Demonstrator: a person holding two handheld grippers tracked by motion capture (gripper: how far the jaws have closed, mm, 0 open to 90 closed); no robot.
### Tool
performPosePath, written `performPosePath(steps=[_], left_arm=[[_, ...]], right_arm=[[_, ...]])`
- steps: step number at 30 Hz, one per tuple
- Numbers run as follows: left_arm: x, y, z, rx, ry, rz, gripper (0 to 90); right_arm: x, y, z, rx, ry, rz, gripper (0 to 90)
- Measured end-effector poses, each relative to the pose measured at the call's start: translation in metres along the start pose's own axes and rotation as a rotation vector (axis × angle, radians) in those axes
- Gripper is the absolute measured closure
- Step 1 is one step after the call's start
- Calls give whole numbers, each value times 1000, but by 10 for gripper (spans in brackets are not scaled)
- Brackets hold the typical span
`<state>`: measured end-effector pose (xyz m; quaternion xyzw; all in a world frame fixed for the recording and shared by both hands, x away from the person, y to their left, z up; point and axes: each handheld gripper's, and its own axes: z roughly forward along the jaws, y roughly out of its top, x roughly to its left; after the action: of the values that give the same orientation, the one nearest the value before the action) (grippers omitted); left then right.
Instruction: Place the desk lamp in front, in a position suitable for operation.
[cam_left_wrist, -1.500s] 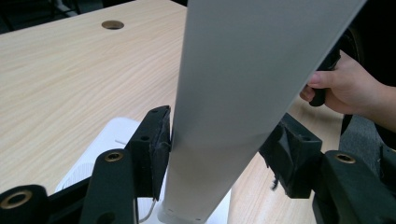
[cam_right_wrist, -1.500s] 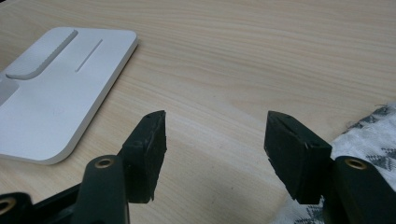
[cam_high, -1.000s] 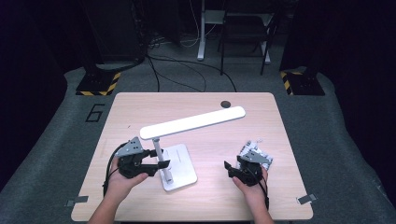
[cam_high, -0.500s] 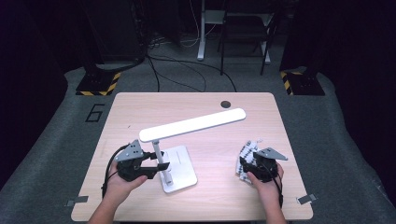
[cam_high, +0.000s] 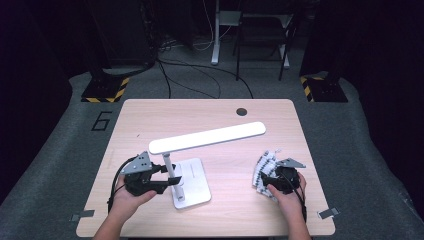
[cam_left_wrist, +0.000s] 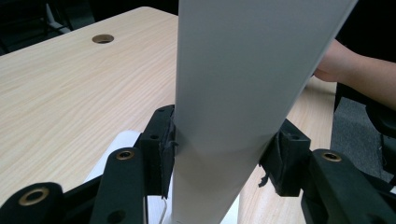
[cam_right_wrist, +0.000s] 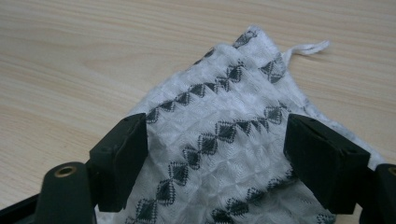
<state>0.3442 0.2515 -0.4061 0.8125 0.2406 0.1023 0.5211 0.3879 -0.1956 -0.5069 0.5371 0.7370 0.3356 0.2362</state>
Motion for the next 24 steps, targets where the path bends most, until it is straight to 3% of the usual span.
performPosePath(steps=[4,10,12,18,24], left_arm=[[-1,-1,1,-12,10,-1,506],[-1,-1,1,-13,8,3,507],[-1,-1,0,-8,4,13,508],[-1,-2,-1,-6,-17,17,508],[-1,-2,-1,-4,-32,17,507]], right_arm=[[0,-1,4,22,-52,-20,186],[-5,-6,9,50,-45,28,207],[-7,-7,10,41,-16,54,268],[-6,-7,8,35,23,15,490],[-1,-7,6,39,38,2,618]])
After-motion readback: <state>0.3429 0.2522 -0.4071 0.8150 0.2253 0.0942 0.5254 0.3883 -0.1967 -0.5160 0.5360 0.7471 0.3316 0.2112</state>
